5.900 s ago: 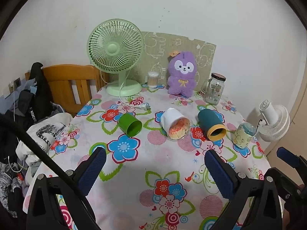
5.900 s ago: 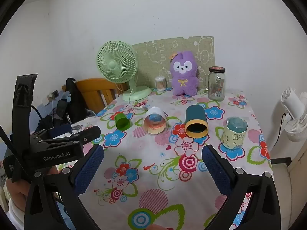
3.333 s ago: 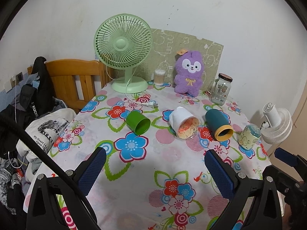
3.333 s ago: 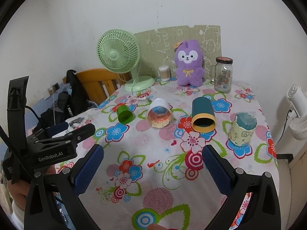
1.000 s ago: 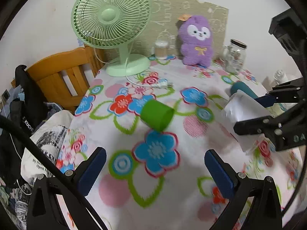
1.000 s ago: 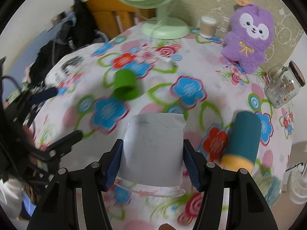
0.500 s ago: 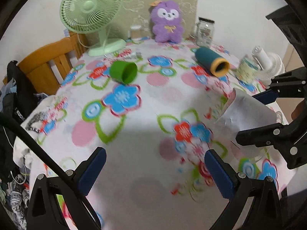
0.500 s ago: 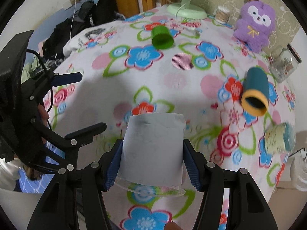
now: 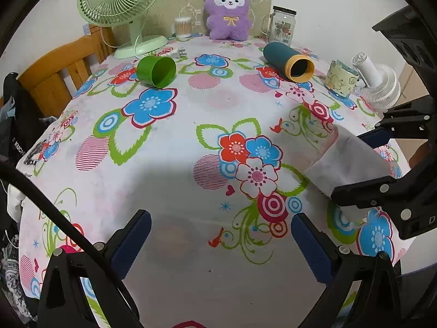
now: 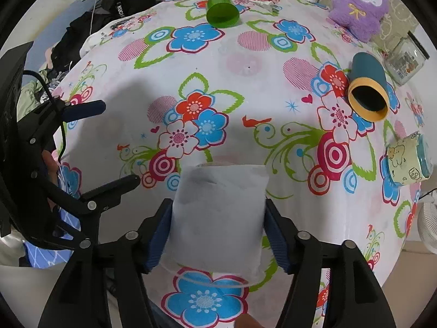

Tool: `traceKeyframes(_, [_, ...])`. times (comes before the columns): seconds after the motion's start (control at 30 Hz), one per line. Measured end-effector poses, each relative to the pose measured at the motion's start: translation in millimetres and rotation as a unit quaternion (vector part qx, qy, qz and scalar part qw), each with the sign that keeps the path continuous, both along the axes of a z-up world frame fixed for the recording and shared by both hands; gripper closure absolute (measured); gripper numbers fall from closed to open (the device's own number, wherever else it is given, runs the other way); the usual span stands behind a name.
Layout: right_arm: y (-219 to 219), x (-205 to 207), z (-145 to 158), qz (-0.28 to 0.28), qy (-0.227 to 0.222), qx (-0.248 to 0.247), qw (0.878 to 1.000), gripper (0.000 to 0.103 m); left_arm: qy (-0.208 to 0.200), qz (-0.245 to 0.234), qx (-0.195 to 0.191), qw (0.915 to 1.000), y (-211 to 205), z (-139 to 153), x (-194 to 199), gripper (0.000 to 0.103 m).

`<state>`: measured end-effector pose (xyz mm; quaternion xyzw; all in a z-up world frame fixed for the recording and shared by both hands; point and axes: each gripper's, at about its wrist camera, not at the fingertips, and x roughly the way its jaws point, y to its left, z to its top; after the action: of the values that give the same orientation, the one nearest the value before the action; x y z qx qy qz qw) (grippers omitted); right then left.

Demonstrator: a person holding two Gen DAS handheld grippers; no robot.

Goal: Flip cup upside down
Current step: 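Lift the white cup with the right tool and carry it toward the left tool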

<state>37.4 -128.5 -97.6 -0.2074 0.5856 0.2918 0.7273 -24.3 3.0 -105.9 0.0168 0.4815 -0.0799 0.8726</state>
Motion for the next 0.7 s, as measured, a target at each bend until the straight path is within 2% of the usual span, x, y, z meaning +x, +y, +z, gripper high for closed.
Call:
traceKeyframes(0.2, [-4, 3, -2, -0.001, 0.014, 0.012, 1.000, 0.021, 0.001, 0.005, -0.007, 1.0000, 0, 1, 1, 0.000])
traceKeyframes(0.7, [-35, -6, 33, -0.020, -0.001, 0.056, 0.998, 0.021, -0.007, 0.003, -0.027, 0.9996, -1, 23, -1, 0.000])
